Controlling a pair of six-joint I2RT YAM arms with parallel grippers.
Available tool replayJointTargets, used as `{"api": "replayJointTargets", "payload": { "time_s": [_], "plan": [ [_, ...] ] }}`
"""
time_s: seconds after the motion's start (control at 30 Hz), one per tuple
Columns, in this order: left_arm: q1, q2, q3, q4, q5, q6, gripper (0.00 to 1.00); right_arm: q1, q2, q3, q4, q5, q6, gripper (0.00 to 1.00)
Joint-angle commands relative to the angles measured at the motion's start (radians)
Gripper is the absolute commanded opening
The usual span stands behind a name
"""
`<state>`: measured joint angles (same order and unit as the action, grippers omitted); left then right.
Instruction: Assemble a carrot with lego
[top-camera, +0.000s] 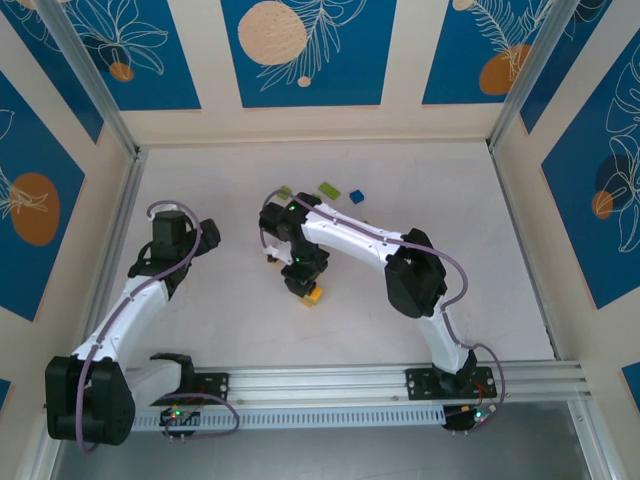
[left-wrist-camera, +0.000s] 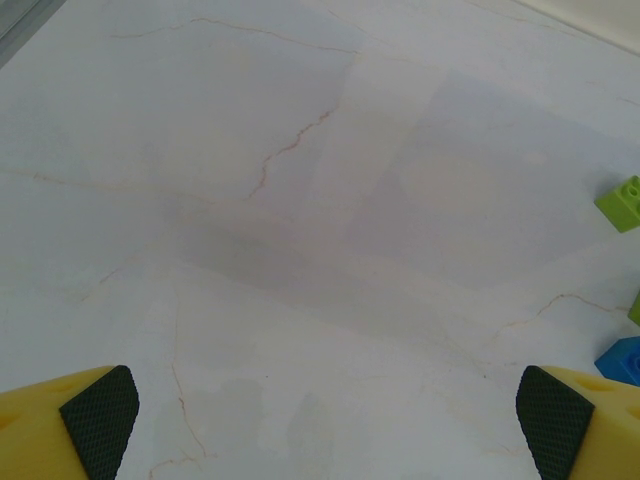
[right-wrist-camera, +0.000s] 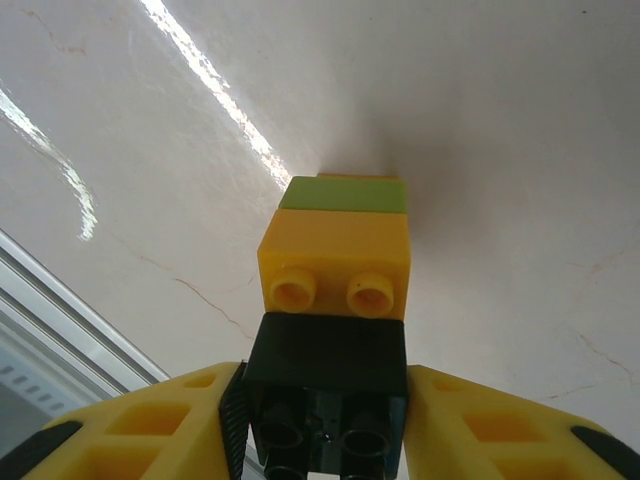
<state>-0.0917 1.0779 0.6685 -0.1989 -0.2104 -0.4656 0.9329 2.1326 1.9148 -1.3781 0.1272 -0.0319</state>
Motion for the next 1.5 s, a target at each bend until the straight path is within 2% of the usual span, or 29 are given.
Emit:
{"api": "replayJointTargets", "payload": {
  "time_s": [0.0,0.17,0.37,0.57,0.7,0.87,1.03,1.27,1.47],
  "plan": [
    [0.015,0.002,0.013,0.009,0.011,-0.007,1.0,-0.011,-0.014,0.031,-0.025,-0.016,0.019,0.48],
    [0.016,0.001,0.013,0.009,0.009,-0.007,1.0,-0.011,-0.023,0.038,-0.023,-0.017,0.019,0.56],
    [0.016,0.003,0.013,0.009,0.01,-0.007,1.0,-0.03,-0.08,0.037,0.0,0.011,0.023,0.7],
    [0.015,0.002,0.013,0.01,0.012,-0.007,1.0,-0.139,-0.185,0.013,0.065,0.058,0.048,0.72],
    [0.015,0.001,0.014,0.01,0.013,-0.007,0.99,-0.278,-0.222,-0.034,0.126,0.093,0.063,0.73],
    [0.016,0.006,0.014,0.013,0.016,-0.006,1.0,-0.423,-0.154,-0.075,0.182,0.092,0.017,0.72],
    [0.015,0.006,0.01,0.017,0.016,-0.006,1.0,-0.541,-0.036,-0.056,0.237,0.039,-0.025,0.72],
    [0.015,0.011,0.012,0.018,0.018,-0.004,1.0,-0.606,0.098,0.027,0.244,-0.019,-0.085,0.72],
    [0.015,0.01,0.013,0.021,0.02,-0.003,1.0,-0.637,0.147,0.037,0.253,-0.045,-0.102,0.68]
  ]
}}
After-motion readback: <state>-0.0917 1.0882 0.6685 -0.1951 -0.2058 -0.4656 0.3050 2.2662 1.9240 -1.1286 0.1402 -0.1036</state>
